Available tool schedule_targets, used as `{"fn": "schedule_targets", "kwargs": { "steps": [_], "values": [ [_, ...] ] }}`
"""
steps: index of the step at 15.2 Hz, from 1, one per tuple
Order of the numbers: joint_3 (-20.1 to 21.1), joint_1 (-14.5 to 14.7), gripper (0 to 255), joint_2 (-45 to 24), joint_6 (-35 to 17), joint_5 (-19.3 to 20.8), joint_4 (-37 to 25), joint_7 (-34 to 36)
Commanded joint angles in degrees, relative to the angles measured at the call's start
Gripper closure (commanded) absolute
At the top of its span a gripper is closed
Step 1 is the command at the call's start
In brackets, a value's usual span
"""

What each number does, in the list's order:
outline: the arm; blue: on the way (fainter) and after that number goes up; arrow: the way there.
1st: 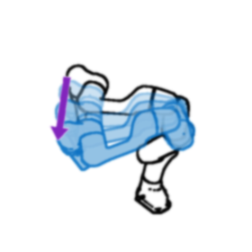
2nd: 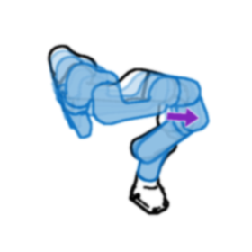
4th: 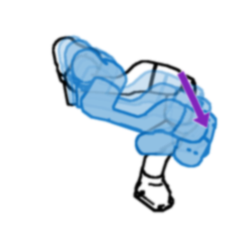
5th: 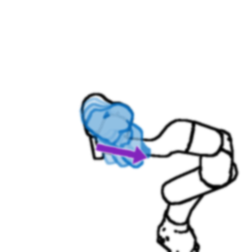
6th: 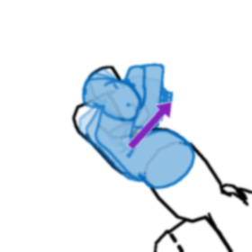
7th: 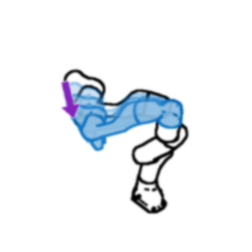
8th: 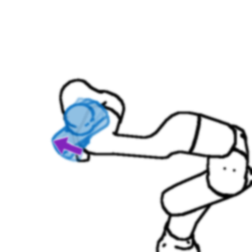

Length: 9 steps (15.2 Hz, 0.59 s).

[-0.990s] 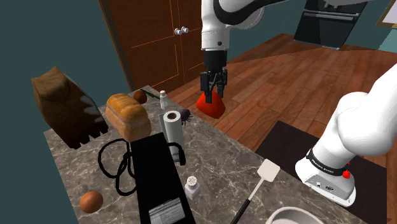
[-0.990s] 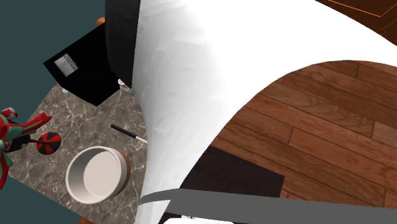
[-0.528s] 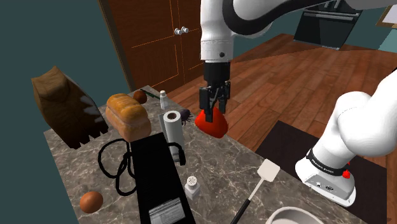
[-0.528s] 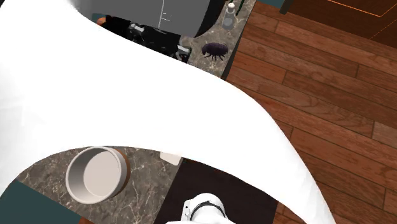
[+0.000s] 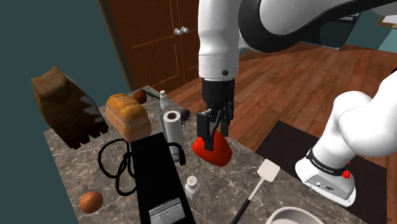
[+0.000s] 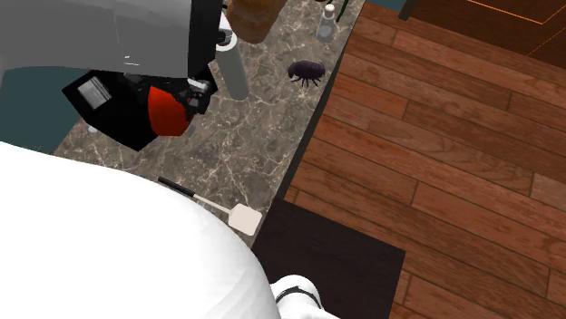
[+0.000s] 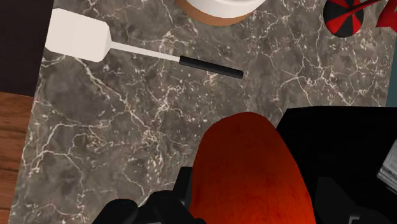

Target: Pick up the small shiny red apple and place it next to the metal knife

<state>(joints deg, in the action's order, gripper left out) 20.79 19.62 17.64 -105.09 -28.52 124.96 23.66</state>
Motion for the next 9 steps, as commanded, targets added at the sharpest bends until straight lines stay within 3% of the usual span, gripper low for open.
{"fn": "schedule_targets", "kwargs": {
  "steps": [1, 9],
  "values": [
    [2.19, 1.29, 255, -0.25, -1.49, -0.86, -0.09, 2.85],
    [10.57, 5.37, 255, -3.92, -6.70, -1.68, -3.62, 14.04]
  ]
}}
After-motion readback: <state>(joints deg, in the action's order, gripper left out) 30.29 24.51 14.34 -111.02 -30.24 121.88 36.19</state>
